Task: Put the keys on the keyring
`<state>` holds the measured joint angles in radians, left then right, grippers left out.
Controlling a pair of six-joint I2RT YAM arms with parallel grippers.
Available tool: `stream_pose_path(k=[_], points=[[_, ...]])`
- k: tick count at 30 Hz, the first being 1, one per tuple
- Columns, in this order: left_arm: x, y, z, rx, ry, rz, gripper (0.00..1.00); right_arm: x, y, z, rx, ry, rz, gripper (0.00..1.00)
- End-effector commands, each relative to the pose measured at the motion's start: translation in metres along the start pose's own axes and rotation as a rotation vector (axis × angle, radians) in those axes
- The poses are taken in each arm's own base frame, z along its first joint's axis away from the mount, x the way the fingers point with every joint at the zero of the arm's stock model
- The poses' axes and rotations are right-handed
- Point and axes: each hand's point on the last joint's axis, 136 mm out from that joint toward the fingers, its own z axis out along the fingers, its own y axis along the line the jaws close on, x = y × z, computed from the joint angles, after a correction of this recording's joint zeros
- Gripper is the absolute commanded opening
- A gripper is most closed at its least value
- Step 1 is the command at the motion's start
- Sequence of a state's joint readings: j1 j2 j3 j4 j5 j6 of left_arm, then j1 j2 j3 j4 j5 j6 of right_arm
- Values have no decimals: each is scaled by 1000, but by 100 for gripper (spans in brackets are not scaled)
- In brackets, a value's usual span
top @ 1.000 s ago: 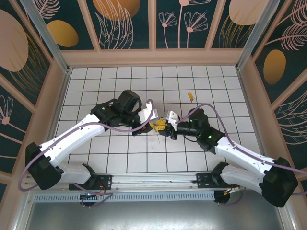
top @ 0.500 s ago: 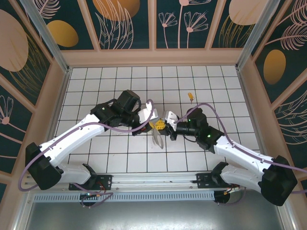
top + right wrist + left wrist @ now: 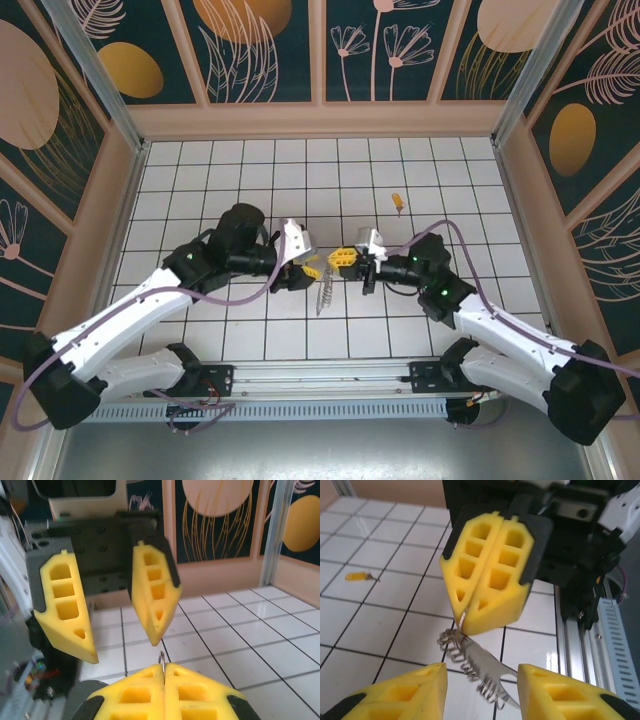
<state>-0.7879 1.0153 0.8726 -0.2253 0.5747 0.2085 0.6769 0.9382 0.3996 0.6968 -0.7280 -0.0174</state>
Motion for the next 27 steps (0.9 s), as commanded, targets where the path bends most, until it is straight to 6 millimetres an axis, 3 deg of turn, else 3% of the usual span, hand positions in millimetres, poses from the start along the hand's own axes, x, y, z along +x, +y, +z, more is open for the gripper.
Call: stream_pose_path(k=[1,7,15,23,27], points=[[-41,-10,-9,34,-210,29,38,-49,23,-13,-106,-231,-26,0],[-50,-17,-5,101,-264,15,38,-61,34,-22,-165,-358,-28,0],[-54,-14,3,122,-287,11,36,-57,36,-23,-188,-391,-14,0],[-51,-13,11,152,-272,-1,25,-55,31,-19,-178,-403,-17,0],[-51,-14,15,169,-265,0,12,-53,30,-17,-174,-401,-18,0]])
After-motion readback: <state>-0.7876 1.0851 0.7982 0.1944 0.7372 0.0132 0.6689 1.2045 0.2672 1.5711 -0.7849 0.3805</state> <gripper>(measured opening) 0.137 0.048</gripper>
